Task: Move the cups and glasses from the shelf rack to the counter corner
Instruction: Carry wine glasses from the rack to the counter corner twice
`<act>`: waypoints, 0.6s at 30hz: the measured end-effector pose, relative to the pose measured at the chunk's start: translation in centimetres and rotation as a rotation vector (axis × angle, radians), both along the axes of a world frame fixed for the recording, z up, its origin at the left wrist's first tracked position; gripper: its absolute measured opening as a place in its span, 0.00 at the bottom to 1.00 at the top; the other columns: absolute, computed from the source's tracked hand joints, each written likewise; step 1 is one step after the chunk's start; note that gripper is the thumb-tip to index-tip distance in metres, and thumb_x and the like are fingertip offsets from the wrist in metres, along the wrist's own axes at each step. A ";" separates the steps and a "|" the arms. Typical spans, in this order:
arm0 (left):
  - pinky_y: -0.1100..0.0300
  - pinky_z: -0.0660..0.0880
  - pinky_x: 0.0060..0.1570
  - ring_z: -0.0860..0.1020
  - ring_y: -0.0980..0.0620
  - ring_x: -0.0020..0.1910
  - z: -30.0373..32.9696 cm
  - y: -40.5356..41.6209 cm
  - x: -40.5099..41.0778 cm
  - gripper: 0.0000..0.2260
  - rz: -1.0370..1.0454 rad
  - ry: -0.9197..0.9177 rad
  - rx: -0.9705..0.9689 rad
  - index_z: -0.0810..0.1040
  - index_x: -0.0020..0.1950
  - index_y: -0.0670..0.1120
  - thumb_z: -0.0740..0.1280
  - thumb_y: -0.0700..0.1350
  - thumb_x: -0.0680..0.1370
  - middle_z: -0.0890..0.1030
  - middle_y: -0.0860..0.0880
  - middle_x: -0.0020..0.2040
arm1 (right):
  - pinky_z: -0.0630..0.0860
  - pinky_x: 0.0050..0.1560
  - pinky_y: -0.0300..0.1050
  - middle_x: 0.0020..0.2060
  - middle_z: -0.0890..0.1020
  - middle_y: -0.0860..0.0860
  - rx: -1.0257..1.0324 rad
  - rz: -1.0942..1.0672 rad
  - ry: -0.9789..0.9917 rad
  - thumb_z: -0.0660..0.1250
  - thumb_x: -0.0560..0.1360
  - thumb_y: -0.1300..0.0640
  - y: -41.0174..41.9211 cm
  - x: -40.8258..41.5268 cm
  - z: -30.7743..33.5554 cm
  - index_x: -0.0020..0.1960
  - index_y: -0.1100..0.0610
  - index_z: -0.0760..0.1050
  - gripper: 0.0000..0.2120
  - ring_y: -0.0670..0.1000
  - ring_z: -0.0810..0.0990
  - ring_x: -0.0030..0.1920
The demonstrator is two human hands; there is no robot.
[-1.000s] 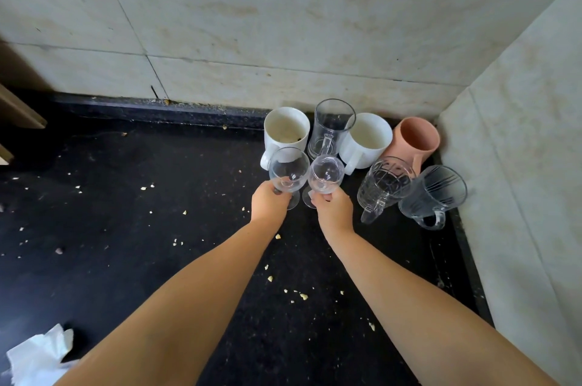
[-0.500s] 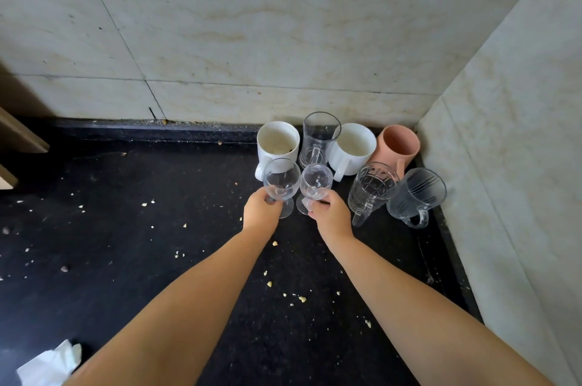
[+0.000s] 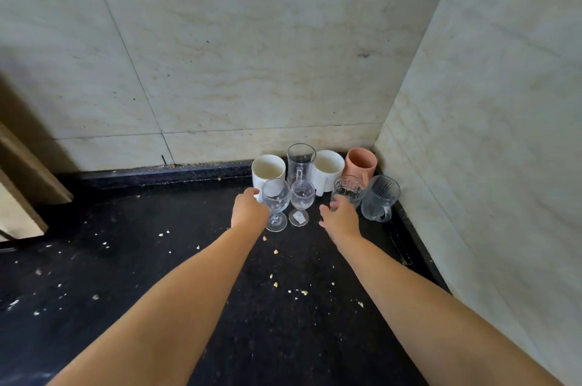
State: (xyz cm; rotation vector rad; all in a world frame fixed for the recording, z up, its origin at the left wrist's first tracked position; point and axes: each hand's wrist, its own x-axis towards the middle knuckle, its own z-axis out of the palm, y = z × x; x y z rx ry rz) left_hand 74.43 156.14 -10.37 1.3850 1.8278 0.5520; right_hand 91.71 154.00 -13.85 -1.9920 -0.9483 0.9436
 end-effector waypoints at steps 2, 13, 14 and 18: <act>0.53 0.74 0.45 0.77 0.41 0.57 1.4 -0.9 0.3 0.21 -0.060 0.037 0.046 0.70 0.69 0.45 0.60 0.38 0.76 0.74 0.41 0.65 | 0.81 0.55 0.53 0.62 0.75 0.56 0.051 0.015 -0.075 0.64 0.77 0.58 -0.8 0.5 1.6 0.68 0.58 0.68 0.19 0.57 0.77 0.60; 0.43 0.56 0.73 0.66 0.45 0.70 6.9 -4.4 0.6 0.17 -0.481 0.554 0.315 0.73 0.66 0.52 0.58 0.42 0.78 0.70 0.48 0.69 | 0.75 0.58 0.56 0.68 0.65 0.57 -0.120 0.600 -0.977 0.60 0.78 0.58 -4.4 1.5 8.9 0.68 0.56 0.66 0.19 0.60 0.71 0.63; 0.43 0.55 0.74 0.65 0.46 0.71 7.3 -4.9 0.3 0.16 -0.494 0.580 0.329 0.73 0.66 0.52 0.58 0.44 0.79 0.70 0.48 0.70 | 0.74 0.57 0.55 0.68 0.66 0.58 -0.118 0.638 -1.029 0.59 0.78 0.59 -4.7 1.2 9.4 0.68 0.56 0.66 0.18 0.61 0.71 0.63; 0.44 0.53 0.74 0.64 0.47 0.72 8.3 -6.7 -0.6 0.17 -0.484 0.679 0.370 0.72 0.68 0.52 0.59 0.45 0.79 0.69 0.48 0.70 | 0.74 0.53 0.54 0.69 0.66 0.58 -0.073 0.743 -1.140 0.61 0.77 0.62 -5.1 0.0 10.8 0.71 0.57 0.64 0.23 0.61 0.71 0.64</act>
